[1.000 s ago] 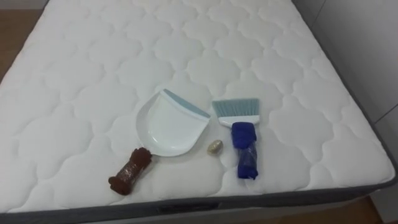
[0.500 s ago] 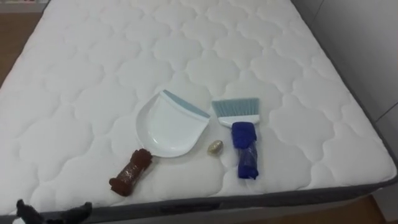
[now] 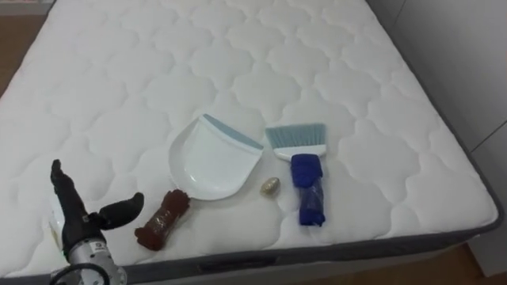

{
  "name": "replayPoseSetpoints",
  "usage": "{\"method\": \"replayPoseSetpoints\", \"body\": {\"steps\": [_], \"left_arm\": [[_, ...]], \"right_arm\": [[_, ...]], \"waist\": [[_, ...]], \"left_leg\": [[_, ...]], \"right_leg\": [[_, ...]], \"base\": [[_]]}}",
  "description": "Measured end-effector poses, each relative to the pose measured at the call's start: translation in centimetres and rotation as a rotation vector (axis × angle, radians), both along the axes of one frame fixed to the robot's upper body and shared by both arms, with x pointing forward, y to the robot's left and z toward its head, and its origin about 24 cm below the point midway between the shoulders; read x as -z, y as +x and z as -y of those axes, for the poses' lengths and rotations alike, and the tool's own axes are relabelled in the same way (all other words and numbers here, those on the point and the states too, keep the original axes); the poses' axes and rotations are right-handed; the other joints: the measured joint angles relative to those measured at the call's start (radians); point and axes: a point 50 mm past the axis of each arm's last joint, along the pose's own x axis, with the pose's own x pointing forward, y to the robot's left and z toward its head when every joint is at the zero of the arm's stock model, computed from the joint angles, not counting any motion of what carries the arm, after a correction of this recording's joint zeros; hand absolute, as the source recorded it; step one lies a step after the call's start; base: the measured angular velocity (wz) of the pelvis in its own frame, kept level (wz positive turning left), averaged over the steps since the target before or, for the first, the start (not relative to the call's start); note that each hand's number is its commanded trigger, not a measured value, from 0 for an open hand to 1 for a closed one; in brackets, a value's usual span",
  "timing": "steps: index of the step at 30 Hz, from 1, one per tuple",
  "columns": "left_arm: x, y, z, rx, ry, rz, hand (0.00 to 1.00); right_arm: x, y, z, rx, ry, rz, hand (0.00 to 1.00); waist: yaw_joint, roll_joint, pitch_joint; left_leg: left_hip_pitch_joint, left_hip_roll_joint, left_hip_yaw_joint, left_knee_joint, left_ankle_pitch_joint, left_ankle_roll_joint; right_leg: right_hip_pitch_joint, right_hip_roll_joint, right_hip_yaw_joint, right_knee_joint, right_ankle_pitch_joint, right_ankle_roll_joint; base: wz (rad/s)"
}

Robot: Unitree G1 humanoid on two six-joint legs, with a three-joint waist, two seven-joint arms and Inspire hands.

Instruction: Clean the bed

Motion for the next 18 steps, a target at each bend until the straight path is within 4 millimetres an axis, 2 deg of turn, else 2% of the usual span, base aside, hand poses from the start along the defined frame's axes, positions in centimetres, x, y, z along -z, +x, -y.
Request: {"method": "replayPoseSetpoints", "body": {"steps": [3, 4, 5, 10, 13, 16, 18], "left_arm": [[0.0, 0.2, 0.4, 0.03, -0.004, -0.003, 0.0], [0.0, 0.2, 0.6, 0.038, -0.004, -0.002, 0.0], [0.0, 0.3, 0.7, 0.042, -0.004, -0.002, 0.0], [0.1, 0.6, 1.5, 0.081, -0.011, -0.003, 0.0], [0.0, 0.7, 1.7, 0.093, -0.012, -0.001, 0.0], [-0.1, 1.1, 2.1, 0.113, -0.012, 0.003, 0.0], [-0.2, 1.5, 2.4, 0.131, -0.001, 0.008, 0.0]], "right_arm": [[0.0, 0.0, 0.0, -0.009, -0.003, -0.003, 0.0], [0.0, 0.0, -0.1, -0.017, -0.006, -0.005, 0.0], [0.0, 0.0, -0.1, -0.021, -0.007, -0.005, 0.0], [0.0, 0.2, -0.3, -0.042, -0.005, 0.001, 0.0], [0.0, 0.5, -0.4, -0.053, -0.004, 0.005, 0.0], [0.0, 1.1, -0.6, -0.084, -0.005, 0.012, 0.0], [-0.1, 1.5, -0.6, -0.086, -0.006, 0.019, 0.0]], "waist": [[-0.002, 0.004, -0.0011], [-0.003, 0.005, -0.0051], [-0.004, 0.006, -0.0058], [-0.009, 0.007, -0.0062], [-0.012, 0.006, -0.0009], [-0.013, 0.003, -0.0003], [-0.023, 0.0, 0.0067]], "left_leg": [[-0.008, 0.0, 0.0, 0.001, 0.0, 0.0], [-0.012, 0.0, 0.0, 0.001, 0.0, 0.0], [-0.014, 0.0, 0.0, 0.001, 0.001, 0.001], [-0.022, 0.0, -0.002, 0.001, 0.001, 0.001], [-0.025, 0.0, -0.002, 0.001, 0.001, 0.001], [-0.056, 0.0, -0.006, 0.013, 0.001, 0.002], [-0.07, 0.0, -0.011, 0.02, 0.001, 0.002]], "right_leg": [[-0.002, 0.0, -0.001, 0.001, 0.0, 0.0], [-0.009, 0.0, -0.001, 0.003, 0.0, 0.0], [-0.01, 0.0, -0.001, 0.004, 0.0, 0.0], [-0.015, -0.001, -0.001, 0.002, 0.0, 0.0], [-0.018, -0.001, -0.001, 0.002, 0.0, 0.0], [-0.048, -0.002, -0.007, 0.005, 0.002, -0.002], [-0.056, -0.002, -0.009, 0.005, 0.003, -0.003]], "base": [[0.0], [0.0], [0.0], [0.0], [0.0], [0.03], [0.09]]}}
